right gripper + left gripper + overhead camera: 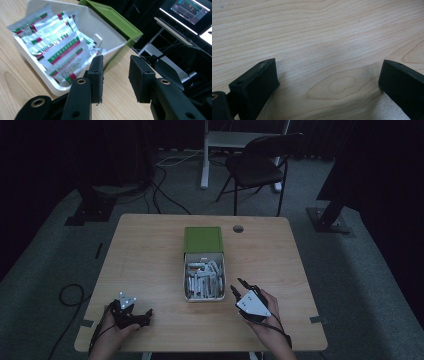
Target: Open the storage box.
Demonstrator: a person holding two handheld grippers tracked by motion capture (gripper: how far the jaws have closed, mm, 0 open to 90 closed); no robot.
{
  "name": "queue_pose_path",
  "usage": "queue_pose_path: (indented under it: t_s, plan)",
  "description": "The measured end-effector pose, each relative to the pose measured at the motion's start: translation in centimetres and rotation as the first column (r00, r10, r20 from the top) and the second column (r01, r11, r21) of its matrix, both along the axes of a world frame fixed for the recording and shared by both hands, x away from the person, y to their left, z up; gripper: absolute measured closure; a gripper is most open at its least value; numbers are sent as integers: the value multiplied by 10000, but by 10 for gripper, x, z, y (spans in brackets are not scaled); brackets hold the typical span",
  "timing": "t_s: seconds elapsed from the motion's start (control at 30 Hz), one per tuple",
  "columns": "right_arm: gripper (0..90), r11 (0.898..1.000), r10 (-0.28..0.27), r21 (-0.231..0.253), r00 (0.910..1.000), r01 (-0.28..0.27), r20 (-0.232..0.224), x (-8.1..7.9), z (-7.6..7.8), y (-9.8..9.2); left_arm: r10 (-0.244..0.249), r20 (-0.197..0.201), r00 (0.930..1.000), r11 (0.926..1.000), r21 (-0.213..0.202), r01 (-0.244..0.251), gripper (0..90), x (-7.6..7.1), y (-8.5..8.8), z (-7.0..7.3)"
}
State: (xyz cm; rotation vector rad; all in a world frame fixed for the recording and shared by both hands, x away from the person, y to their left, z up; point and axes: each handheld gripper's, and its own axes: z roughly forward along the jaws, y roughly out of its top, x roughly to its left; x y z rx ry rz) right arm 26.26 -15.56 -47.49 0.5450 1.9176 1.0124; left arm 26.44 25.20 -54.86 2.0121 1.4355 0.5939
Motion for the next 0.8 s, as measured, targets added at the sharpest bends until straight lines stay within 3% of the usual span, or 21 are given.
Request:
queue_pose_path:
  t_s: [0.1,0.23,0.4,0.8]
  plan:
    - [644,10000,-55,17,10000,55,-42,0,-1,-2,12,10,10000,10000,-15,-12,30,0,0,0]
    - [643,9977,-366,558,9988,384,-332,4,-6,-21,10,9,10000,10000,-11,-10,30,0,0,0]
    - [643,9955,-630,676,9967,663,-503,7,-10,-32,12,8,10000,10000,-11,-12,30,0,0,0]
    - [640,9859,-1317,837,9802,1451,-1476,12,-37,-64,11,6,10000,10000,-9,-11,30,0,0,0]
